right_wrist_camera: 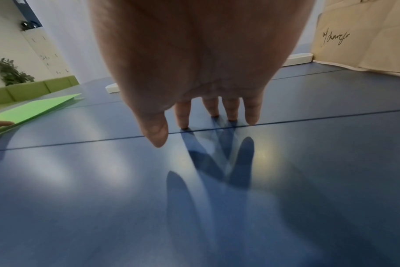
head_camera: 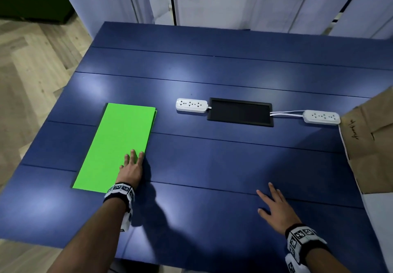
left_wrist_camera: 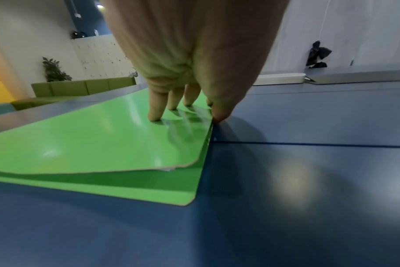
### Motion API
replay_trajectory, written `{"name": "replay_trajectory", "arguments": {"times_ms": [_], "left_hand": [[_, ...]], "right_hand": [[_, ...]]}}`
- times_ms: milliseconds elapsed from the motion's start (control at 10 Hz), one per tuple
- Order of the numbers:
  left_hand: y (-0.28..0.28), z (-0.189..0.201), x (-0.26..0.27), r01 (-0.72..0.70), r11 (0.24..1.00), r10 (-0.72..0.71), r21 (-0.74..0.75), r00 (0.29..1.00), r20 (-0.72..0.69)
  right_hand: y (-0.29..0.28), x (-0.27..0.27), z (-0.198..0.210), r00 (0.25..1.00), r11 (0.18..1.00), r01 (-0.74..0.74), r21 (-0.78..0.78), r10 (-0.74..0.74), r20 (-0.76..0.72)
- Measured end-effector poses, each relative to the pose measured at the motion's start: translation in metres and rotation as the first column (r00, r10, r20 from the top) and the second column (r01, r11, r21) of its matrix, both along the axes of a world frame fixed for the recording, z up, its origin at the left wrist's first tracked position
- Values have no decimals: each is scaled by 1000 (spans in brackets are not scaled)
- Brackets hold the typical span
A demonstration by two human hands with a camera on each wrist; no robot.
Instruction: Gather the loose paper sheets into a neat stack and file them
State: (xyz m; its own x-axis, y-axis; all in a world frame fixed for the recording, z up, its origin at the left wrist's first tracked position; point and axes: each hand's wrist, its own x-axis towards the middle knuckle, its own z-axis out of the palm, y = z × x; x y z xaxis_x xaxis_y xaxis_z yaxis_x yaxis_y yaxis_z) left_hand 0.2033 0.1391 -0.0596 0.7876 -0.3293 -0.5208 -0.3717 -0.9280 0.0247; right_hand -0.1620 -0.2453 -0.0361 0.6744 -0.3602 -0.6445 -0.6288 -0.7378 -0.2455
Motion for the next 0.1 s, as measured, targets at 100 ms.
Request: {"name": "replay_trajectory", "arguments": {"times_ms": [100], "left_hand": [[8,0,-18,-20,1000,20,-24,999,32]], "right_hand": [[-9,11,18,990,991,90,96,-100,96]]}}
